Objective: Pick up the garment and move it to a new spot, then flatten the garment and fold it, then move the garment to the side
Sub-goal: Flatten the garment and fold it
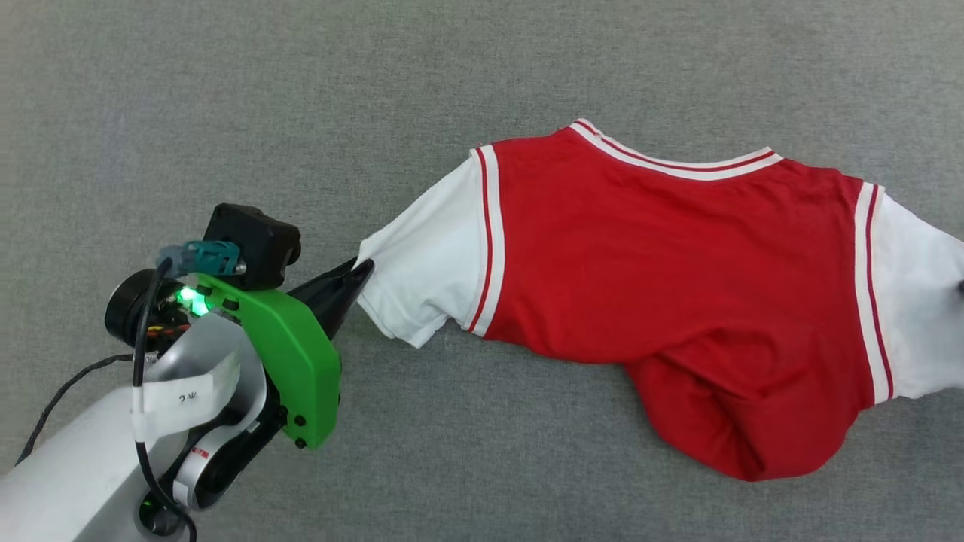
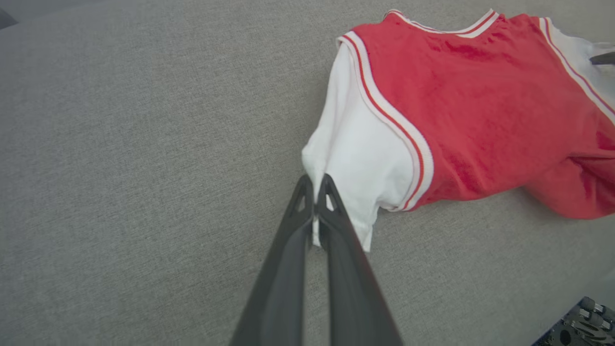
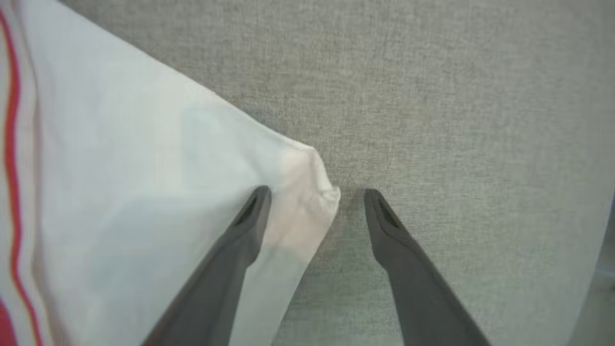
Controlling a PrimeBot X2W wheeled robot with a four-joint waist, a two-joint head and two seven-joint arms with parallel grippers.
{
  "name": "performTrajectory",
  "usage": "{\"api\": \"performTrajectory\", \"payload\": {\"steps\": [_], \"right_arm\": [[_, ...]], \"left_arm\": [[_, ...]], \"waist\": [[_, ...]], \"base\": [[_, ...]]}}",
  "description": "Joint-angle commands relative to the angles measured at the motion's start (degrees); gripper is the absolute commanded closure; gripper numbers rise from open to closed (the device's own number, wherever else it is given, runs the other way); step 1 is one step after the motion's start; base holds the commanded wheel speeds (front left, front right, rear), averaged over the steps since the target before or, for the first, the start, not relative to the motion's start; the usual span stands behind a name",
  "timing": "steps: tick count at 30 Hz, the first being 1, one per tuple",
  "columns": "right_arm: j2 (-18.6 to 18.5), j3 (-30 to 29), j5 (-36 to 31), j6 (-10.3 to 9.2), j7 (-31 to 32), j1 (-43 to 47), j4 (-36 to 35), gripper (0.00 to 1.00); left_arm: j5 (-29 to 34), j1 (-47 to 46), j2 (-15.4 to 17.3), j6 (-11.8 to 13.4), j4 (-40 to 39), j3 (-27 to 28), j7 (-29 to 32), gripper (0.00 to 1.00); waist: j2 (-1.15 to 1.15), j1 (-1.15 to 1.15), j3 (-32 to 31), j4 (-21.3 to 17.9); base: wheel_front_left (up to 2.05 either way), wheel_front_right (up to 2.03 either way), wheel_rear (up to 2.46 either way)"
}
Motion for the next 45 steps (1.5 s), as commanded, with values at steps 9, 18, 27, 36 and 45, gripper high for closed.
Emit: {"api": "performTrajectory", "payload": {"steps": [9,18,27,36,45], "right_arm": [[-0.78,4.93,1.89,-0.05,-1.01,1.35,5.21,1.00],[-3.05,5.77,0.64,-0.05,-14.53,-0.81,2.70,1.00],[-6.69,6.99,0.43,-0.05,-21.86,-3.00,-2.09,1.00],[-9.99,7.48,1.99,-0.05,-25.42,-5.71,-6.64,1.00],[-11.67,6.79,4.56,-0.05,-27.68,-10.45,-10.59,1.00]], "left_arm": [[0.72,-0.64,-0.58,0.61,0.88,-0.42,0.15,1.00],[0.90,0.11,-1.14,0.84,3.96,1.23,-4.02,1.00],[1.95,1.28,-0.31,1.76,6.04,4.21,-9.70,1.00],[2.85,0.99,1.32,3.81,4.83,8.96,-14.63,1.00],[3.21,-0.29,4.10,5.89,1.60,15.43,-18.92,1.00]], "waist": [[0.59,0.00,-0.36,1.05],[0.59,0.00,-5.56,0.21],[0.59,0.00,-12.90,-1.58],[0.59,0.00,-18.41,-3.06],[0.59,0.00,-21.38,-3.81]], "base": [[0.00,0.00,0.00],[0.00,0.00,0.00],[0.00,0.00,0.00],[0.00,0.00,0.00],[0.00,0.00,0.00]]}}
